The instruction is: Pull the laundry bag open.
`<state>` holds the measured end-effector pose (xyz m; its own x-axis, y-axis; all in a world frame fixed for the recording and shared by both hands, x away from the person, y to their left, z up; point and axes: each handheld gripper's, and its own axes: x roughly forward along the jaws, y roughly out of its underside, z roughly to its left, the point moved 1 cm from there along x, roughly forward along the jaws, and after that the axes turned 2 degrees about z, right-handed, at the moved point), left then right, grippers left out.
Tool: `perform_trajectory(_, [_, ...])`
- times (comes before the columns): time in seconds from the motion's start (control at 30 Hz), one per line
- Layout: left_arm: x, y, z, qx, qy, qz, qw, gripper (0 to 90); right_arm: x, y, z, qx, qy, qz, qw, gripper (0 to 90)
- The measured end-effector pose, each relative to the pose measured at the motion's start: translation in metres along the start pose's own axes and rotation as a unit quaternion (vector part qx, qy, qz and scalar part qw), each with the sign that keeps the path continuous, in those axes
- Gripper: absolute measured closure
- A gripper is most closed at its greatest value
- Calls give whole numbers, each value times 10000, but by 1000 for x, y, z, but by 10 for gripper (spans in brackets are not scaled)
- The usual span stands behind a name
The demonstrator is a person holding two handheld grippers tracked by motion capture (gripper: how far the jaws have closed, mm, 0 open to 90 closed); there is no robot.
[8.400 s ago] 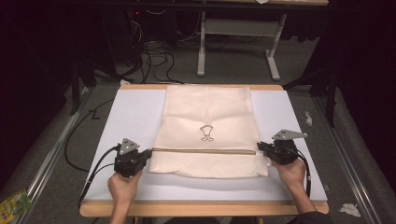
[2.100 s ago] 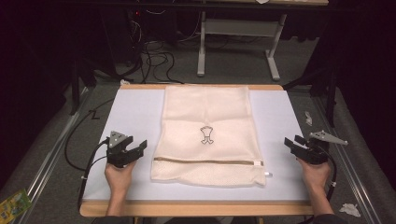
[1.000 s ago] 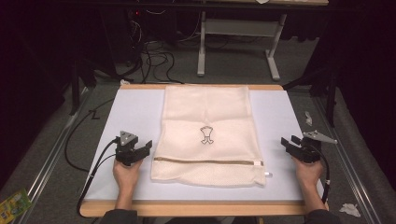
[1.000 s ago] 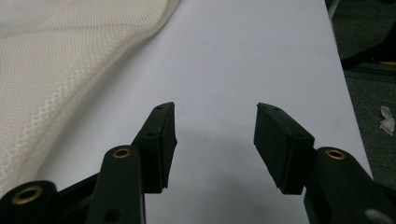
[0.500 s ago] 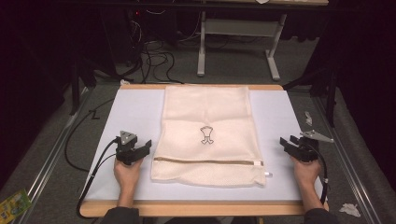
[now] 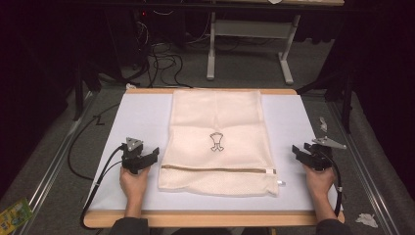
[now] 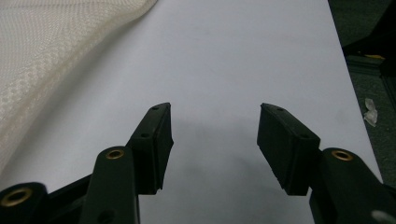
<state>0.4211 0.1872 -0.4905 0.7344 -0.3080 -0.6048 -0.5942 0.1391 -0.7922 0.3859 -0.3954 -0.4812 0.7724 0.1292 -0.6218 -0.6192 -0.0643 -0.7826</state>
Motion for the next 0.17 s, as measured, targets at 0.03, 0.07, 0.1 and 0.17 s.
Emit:
perform_trajectory(0.03, [0,0,0,7,-11,-10,10000,322,0,0,0,-21,-11,9,10000,440])
perform_trajectory(0.07, [0,0,0,7,-1,-4,10000,319,0,0,-1,5,-31,-1,10000,433])
perform_trajectory(0.1, [0,0,0,0,10,15,10000,319,0,0,-1,5,-31,-1,10000,433])
perform_trajectory(0.17, [1,0,1,-23,2,33,10000,316,1,0,-2,92,-73,28,9999,426])
